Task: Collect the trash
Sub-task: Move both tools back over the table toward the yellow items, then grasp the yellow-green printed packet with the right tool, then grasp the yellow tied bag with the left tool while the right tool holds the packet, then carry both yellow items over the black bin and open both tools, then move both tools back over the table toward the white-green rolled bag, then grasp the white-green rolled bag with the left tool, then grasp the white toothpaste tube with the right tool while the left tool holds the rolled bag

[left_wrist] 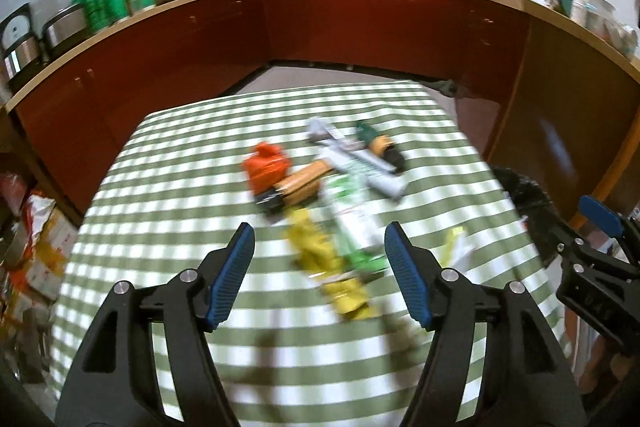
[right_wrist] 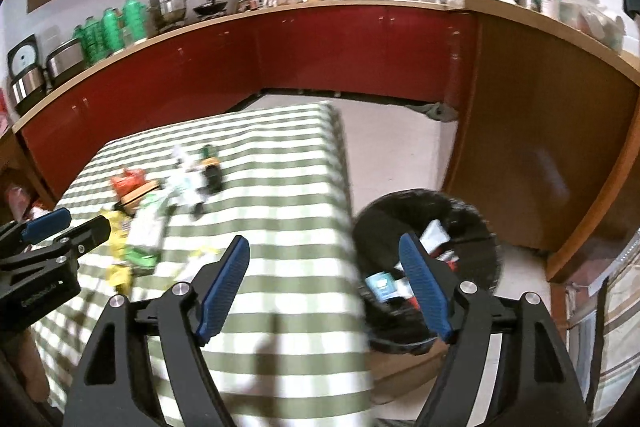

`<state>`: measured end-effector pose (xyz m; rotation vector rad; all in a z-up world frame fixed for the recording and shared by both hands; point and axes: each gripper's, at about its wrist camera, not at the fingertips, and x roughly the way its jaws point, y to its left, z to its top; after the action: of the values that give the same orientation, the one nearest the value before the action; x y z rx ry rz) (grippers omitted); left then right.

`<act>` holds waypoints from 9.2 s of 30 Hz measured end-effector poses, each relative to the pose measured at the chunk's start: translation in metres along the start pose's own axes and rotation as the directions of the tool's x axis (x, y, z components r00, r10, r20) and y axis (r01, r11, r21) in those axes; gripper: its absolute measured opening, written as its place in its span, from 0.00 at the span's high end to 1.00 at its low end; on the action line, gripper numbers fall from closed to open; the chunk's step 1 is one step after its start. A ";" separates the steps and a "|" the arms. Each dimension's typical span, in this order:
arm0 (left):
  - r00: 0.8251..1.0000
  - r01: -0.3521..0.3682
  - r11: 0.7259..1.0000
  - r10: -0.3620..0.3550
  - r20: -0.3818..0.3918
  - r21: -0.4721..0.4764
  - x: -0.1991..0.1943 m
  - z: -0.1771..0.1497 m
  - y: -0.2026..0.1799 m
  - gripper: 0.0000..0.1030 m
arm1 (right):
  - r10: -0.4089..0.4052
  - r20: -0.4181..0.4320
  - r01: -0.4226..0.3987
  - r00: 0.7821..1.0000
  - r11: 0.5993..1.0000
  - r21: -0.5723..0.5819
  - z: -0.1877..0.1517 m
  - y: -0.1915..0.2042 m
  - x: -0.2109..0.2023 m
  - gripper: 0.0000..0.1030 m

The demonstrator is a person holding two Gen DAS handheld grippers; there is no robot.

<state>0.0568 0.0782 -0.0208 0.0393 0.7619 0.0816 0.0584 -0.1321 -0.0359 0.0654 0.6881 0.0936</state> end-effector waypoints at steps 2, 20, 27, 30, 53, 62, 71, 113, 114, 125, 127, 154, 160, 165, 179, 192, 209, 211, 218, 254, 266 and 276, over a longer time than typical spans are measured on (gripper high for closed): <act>1.000 -0.028 1.000 0.028 -0.002 -0.014 -0.002 -0.006 0.017 0.36 | 0.018 -0.010 -0.018 1.000 1.000 -0.009 -0.002 0.014 0.000 0.27; 0.993 -0.106 0.987 0.100 -0.056 -0.122 0.001 -0.034 0.100 0.35 | 0.018 -0.115 -0.029 0.993 0.995 -0.095 -0.025 0.088 0.019 0.28; 0.994 -0.095 0.988 0.088 -0.070 -0.118 0.006 -0.038 0.094 0.35 | 0.027 -0.129 -0.035 0.991 0.997 -0.061 -0.028 0.075 0.023 0.57; 0.994 -0.092 0.990 0.084 -0.073 -0.109 0.006 -0.039 0.089 0.35 | 0.040 -0.133 -0.048 0.990 0.997 -0.058 -0.028 0.074 0.023 0.58; 0.994 -0.057 0.994 0.049 -0.095 -0.092 0.012 -0.037 0.062 0.35 | 0.097 -0.090 -0.104 0.991 0.992 -0.072 -0.020 0.066 0.016 0.82; 0.993 -0.032 0.997 0.024 -0.114 -0.066 0.017 -0.033 0.028 0.35 | 0.077 -0.061 -0.083 0.995 0.992 -0.094 -0.013 0.035 0.016 0.82; 0.994 -0.023 0.998 0.016 -0.109 -0.060 0.016 -0.026 0.002 0.27 | 0.079 -0.045 -0.082 0.996 0.994 -0.070 -0.014 0.005 0.016 0.82; 0.995 0.037 0.999 -0.038 -0.094 -0.006 0.023 -0.024 -0.001 0.80 | 0.086 -0.036 -0.088 0.996 0.994 -0.061 -0.014 -0.005 0.016 0.82; 0.995 0.045 0.999 -0.046 -0.087 -0.006 0.019 -0.023 -0.003 0.80 | 0.078 -0.028 -0.080 0.997 0.995 -0.061 -0.013 -0.008 0.015 0.82; 0.989 0.145 0.987 -0.144 -0.022 0.063 0.008 0.000 -0.059 0.80 | 0.003 0.021 -0.002 1.000 1.000 -0.015 -0.002 -0.047 0.007 0.82; 0.987 0.160 0.984 -0.159 -0.016 0.078 0.010 0.004 -0.071 0.80 | -0.015 0.027 0.015 1.000 1.000 -0.001 0.000 -0.058 0.006 0.82; 0.978 0.206 0.963 -0.205 -0.026 0.176 0.064 0.041 -0.190 0.80 | -0.113 0.049 0.108 0.992 0.989 0.104 0.012 -0.132 0.022 0.82; 0.980 0.201 0.962 -0.197 -0.037 0.186 0.077 0.045 -0.203 0.80 | -0.114 0.049 0.107 0.992 0.986 0.124 0.012 -0.137 0.031 0.82; 0.980 0.199 0.960 -0.194 -0.042 0.199 0.082 0.048 -0.213 0.80 | -0.117 0.050 0.109 0.992 0.984 0.143 0.016 -0.144 0.039 0.82; 0.983 0.181 0.966 -0.172 -0.066 0.187 0.095 0.046 -0.216 0.51 | -0.140 0.051 0.129 0.989 0.975 0.181 0.015 -0.155 0.047 0.65; 0.991 0.127 0.982 -0.122 -0.047 0.138 0.062 0.034 -0.151 0.42 | -0.103 0.072 0.094 0.992 0.988 0.123 0.014 -0.117 0.029 0.45; 0.996 -0.023 1.000 0.023 -0.084 -0.010 0.056 0.019 -0.040 0.36 | 0.020 0.023 -0.020 1.000 1.000 0.009 0.014 -0.023 0.026 0.41; 0.995 -0.026 1.000 0.025 -0.095 -0.009 0.061 0.019 -0.038 0.36 | 0.031 0.017 -0.031 0.999 1.000 0.001 0.016 -0.014 0.027 0.40; 0.988 0.042 0.998 -0.048 -0.146 -0.039 0.080 0.012 -0.026 0.61 | 0.056 -0.002 -0.056 0.998 0.998 -0.032 0.019 0.008 0.031 0.40; 0.988 -0.064 0.980 0.035 -0.148 -0.191 0.055 -0.004 0.125 0.71 | 0.150 -0.201 -0.199 0.968 0.949 -0.246 0.031 0.127 0.095 0.55; 0.986 -0.067 0.977 0.035 -0.161 -0.201 0.061 -0.009 0.135 0.71 | 0.170 -0.247 -0.232 0.954 0.942 -0.245 0.029 0.133 0.102 0.66; 0.985 -0.074 0.978 0.041 -0.169 -0.196 0.064 -0.012 0.135 0.71 | 0.182 -0.250 -0.245 0.951 0.936 -0.252 0.027 0.141 0.101 0.83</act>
<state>0.0864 0.2185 -0.0647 -0.1402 0.9144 0.2193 0.1444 0.0181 -0.0658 -0.1453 0.8852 0.4140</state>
